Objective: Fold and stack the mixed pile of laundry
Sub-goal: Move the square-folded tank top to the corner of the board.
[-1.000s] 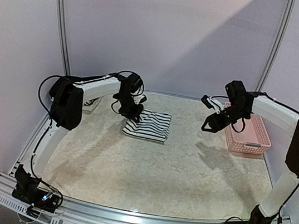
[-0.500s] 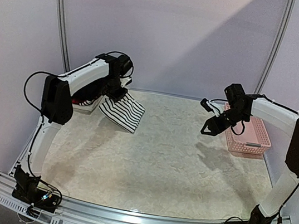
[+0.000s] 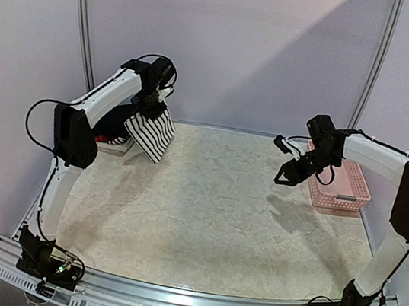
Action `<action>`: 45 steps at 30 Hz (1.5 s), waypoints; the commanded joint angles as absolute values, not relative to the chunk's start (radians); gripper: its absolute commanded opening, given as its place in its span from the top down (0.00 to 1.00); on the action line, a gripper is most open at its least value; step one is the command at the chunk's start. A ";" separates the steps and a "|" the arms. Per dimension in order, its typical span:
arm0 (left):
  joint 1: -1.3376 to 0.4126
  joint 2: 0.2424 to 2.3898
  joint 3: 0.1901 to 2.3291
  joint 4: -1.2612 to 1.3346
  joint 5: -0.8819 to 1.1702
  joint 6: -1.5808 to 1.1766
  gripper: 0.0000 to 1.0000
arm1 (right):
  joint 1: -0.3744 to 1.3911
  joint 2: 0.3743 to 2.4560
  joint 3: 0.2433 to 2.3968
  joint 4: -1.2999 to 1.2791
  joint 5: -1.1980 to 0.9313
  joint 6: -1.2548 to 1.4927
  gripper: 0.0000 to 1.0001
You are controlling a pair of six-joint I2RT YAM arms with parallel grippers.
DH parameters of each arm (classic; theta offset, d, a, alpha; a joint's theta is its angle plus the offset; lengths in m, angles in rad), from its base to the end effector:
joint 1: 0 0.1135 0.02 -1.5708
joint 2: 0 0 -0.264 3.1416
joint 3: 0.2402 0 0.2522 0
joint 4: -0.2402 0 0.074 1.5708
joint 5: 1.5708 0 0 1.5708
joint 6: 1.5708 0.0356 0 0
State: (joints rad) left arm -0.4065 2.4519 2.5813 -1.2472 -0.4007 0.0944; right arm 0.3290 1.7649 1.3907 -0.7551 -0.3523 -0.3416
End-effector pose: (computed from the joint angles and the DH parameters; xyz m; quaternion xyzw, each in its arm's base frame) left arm 0.4699 -0.1871 0.2766 0.1934 0.9362 0.1574 0.2475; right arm 0.3431 0.1301 0.2417 -0.3523 0.8945 0.1696 0.2166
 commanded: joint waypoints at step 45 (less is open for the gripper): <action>0.003 2.535 2.679 -0.877 -0.402 0.381 1.00 | 0.346 1.993 1.463 -0.807 -0.376 -0.348 0.47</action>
State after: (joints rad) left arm 0.0204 2.4935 2.6938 -1.0183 -0.2913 0.3271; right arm 0.3382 1.9705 1.4410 -0.7948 -0.3729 -0.3416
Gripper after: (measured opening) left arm 0.079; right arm 0.533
